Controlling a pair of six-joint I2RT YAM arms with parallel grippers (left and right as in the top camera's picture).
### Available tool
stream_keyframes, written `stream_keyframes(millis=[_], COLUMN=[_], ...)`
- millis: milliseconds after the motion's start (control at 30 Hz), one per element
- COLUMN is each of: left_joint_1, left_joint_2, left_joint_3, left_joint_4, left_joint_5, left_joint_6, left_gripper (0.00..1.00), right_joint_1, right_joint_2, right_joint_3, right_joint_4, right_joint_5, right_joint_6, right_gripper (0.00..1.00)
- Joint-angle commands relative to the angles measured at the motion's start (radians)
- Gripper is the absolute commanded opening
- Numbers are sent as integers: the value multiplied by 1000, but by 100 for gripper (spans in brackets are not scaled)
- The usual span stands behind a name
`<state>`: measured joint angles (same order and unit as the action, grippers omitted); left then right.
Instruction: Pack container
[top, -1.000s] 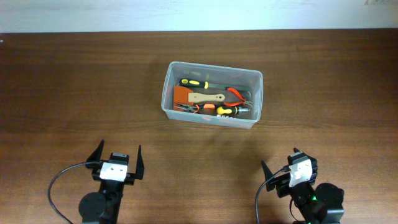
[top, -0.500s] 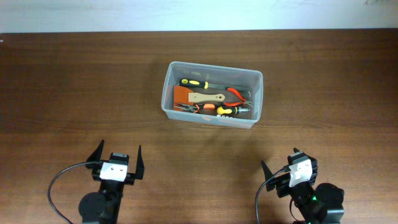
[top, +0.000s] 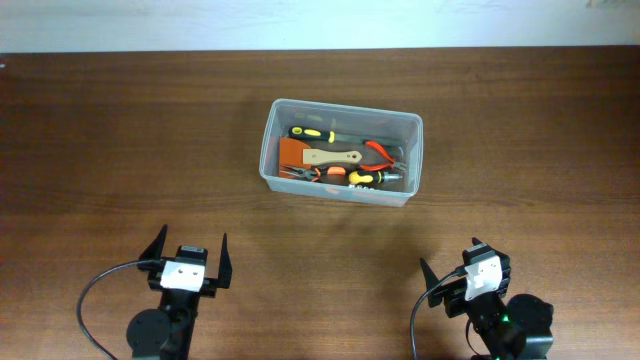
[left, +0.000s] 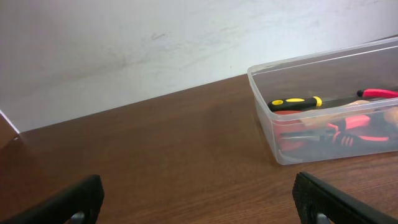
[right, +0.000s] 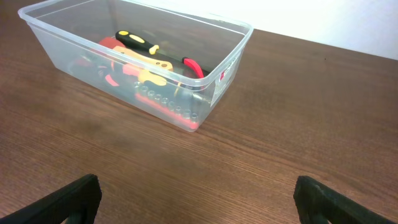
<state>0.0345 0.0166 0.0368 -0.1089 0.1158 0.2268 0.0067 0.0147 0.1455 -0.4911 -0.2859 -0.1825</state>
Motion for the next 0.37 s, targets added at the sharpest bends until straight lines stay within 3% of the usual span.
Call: stream_keyframes(millis=[0,333], left_joint_1=[-4,-4], left_joint_2=[-11,-11], left_joint_3=[-10,-10], left_joint_4=[2,2], left_joint_5=[-8,-8], left_joint_6=[2,2], left_gripper=[99,99], right_joint_1=[-8,-8], right_joint_2=[-11,-11], right_joint_3=[-7,-7], right_joint_4=[2,2], right_joint_5=[9,9], right_joint_6=[8,8], right_gripper=[99,99])
